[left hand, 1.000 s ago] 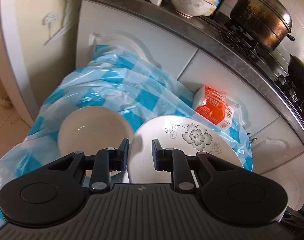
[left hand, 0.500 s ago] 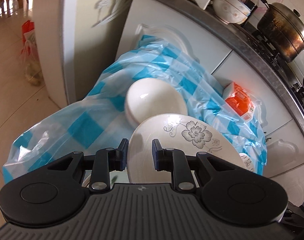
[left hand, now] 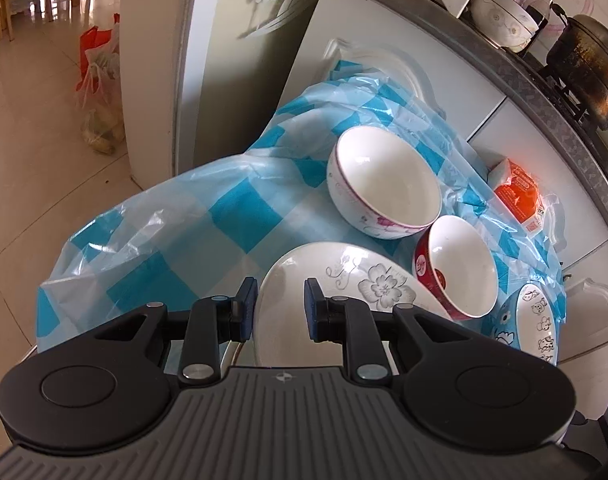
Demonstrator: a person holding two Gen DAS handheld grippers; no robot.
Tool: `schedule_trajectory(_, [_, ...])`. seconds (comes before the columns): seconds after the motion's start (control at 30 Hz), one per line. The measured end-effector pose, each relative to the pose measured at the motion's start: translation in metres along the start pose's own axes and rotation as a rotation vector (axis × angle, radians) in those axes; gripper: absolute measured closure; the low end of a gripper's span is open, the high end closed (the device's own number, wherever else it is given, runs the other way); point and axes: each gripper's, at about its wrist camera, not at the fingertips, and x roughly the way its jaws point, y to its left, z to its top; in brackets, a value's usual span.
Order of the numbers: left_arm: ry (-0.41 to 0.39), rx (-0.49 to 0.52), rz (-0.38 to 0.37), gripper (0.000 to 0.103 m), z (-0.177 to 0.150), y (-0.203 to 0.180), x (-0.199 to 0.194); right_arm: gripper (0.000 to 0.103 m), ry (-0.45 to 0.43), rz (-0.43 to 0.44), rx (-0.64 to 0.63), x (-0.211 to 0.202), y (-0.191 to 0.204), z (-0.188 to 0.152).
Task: Organize plates and bowls
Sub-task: 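Lower the grey-flower plate onto the plate stack and open both grippers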
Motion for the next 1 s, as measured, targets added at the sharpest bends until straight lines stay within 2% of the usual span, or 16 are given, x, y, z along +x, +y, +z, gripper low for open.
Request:
schedule_trajectory(0.4, [0.063, -0.023, -0.009, 0.081, -0.022, 0.021, 0.015, 0.027, 0.093, -0.059, -0.058, 0.015, 0.007, -0.003])
schedule_trajectory(0.7, [0.064, -0.023, -0.04, 0.08, -0.021, 0.032, 0.014, 0.026, 0.149, -0.084, -0.06, 0.021, 0.011, 0.0])
schedule_trajectory(0.77, [0.064, -0.029, -0.047, 0.077, -0.018, 0.033, 0.011, 0.024, 0.154, -0.091, -0.033, 0.02, 0.01, 0.002])
schedule_trajectory(0.9, [0.059, -0.018, -0.038, 0.055, -0.012, 0.035, 0.005, 0.016, 0.163, -0.161, -0.017, 0.016, 0.008, -0.001])
schedule_trajectory(1.0, [0.069, -0.01, -0.016, 0.05, -0.009, 0.034, 0.0, 0.016, 0.151, -0.152, 0.022, 0.008, 0.002, -0.001])
